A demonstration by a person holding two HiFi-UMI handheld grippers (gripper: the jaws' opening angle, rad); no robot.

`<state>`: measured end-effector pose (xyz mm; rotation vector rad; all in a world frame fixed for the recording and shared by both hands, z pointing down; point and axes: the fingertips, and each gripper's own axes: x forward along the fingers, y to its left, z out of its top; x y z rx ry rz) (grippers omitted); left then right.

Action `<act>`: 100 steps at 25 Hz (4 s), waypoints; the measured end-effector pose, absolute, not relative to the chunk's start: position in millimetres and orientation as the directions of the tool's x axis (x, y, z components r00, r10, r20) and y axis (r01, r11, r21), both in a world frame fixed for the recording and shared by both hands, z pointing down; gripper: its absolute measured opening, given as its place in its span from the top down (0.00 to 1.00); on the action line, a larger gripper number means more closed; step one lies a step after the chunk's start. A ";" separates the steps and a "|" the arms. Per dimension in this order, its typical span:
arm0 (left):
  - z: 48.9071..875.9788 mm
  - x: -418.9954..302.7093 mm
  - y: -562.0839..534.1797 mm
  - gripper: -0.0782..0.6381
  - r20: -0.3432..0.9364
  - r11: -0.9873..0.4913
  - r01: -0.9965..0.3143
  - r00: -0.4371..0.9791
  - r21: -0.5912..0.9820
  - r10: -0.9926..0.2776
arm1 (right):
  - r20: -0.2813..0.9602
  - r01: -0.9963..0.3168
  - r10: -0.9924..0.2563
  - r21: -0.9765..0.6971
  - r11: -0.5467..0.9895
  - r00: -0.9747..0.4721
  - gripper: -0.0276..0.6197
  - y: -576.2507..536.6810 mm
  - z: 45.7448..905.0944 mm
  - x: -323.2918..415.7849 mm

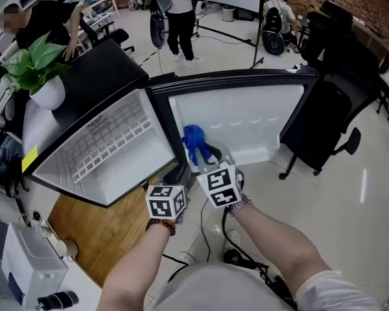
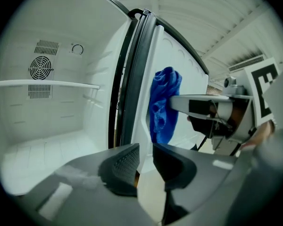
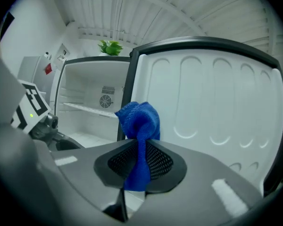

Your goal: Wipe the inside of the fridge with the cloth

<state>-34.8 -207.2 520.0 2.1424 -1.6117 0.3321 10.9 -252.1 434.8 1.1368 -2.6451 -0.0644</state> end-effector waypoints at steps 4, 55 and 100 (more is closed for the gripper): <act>520.0 -46.2 -200.6 0.75 0.439 -0.218 -0.954 0.288 0.203 -0.851 | 0.223 -0.702 -0.712 0.135 0.699 -0.666 0.88 -256.0 440.1 -5.3; 540.9 24.1 -226.8 0.65 0.317 -0.100 -0.701 0.439 0.706 -0.841 | 0.267 -0.907 -0.920 0.233 0.351 -0.288 0.88 -325.3 455.7 238.0; 540.8 -67.9 -154.5 0.64 0.327 -0.019 -0.737 0.324 0.676 -0.888 | 0.324 -0.669 -0.695 0.207 0.714 -0.642 0.88 -261.1 507.5 0.8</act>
